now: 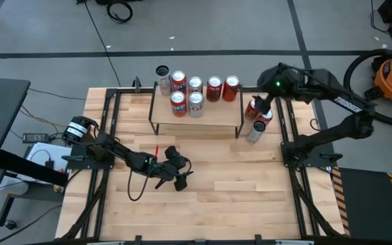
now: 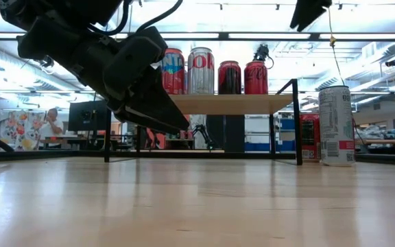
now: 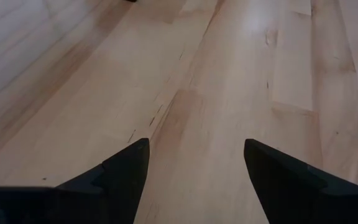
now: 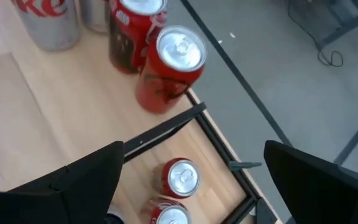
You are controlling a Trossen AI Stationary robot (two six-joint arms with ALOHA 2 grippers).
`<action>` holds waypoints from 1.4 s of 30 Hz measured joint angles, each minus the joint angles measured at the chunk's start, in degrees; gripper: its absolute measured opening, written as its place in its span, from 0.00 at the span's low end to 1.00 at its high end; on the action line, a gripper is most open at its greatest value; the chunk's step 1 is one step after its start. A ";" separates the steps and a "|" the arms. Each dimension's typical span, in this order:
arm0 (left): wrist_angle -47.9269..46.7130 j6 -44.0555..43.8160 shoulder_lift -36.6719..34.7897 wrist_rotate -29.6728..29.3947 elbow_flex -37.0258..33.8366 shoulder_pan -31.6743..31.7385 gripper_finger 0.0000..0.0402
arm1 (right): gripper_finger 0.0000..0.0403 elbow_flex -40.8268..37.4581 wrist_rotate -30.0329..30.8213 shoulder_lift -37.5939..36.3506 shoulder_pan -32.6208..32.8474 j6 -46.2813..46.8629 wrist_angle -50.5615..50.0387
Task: Place canned beverage on shelf
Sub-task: Move the white soda can to the middle right of the table
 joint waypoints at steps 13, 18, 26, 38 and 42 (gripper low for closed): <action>-0.02 -0.02 0.02 -0.20 0.00 0.02 0.68 | 0.99 -16.05 -1.88 -8.68 1.71 4.21 5.11; 0.00 -0.07 0.01 -0.20 0.00 0.02 0.68 | 0.98 -16.42 -2.07 -8.87 1.68 6.53 4.01; -0.02 -0.03 0.00 -0.20 0.00 0.02 0.68 | 0.96 -19.74 -5.60 -7.91 1.66 9.52 0.52; -0.02 0.00 0.01 0.89 0.00 0.95 0.68 | 0.96 -24.97 -11.31 -7.84 2.65 11.51 1.64; -0.03 0.00 0.00 1.29 0.00 0.96 0.68 | 0.96 -24.97 -15.87 -7.84 2.88 11.73 0.60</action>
